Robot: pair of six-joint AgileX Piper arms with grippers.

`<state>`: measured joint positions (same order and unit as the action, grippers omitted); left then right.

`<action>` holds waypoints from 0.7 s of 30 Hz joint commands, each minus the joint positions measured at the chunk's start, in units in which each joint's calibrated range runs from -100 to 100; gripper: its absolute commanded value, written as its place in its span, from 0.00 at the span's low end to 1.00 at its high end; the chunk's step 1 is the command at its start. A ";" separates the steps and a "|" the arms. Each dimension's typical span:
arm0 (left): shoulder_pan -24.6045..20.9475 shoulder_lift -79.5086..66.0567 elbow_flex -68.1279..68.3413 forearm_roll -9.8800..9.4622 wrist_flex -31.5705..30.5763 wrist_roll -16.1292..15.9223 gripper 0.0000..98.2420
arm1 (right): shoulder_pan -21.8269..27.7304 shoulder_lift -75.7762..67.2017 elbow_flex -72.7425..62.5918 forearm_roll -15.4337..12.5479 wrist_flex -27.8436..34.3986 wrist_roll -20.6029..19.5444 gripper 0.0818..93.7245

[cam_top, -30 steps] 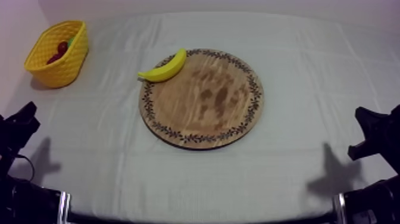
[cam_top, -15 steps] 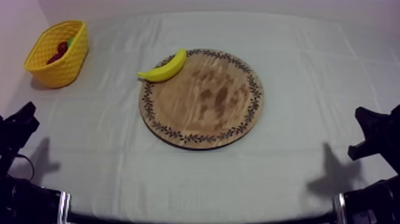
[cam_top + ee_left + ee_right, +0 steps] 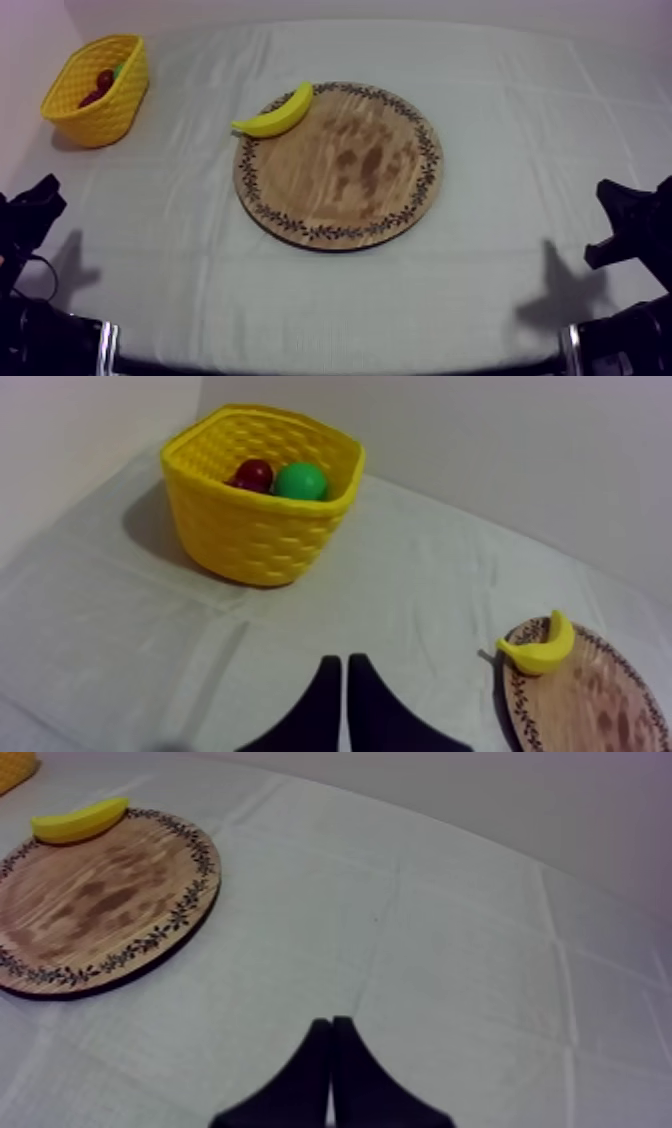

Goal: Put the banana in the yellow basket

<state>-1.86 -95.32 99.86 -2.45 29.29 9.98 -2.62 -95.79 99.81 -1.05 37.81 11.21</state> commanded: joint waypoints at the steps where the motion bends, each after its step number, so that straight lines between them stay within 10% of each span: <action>1: 0.39 3.72 -0.98 0.05 -1.88 -0.56 0.00 | 0.01 0.03 -0.03 0.00 0.02 0.03 0.00; 21: 10.88 55.06 -55.58 3.40 27.63 -12.32 0.00 | 0.01 0.03 -0.03 0.00 0.02 0.05 0.00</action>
<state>8.32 -50.84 55.25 0.88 53.50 -1.91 -2.62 -95.79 99.81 -1.05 37.81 11.23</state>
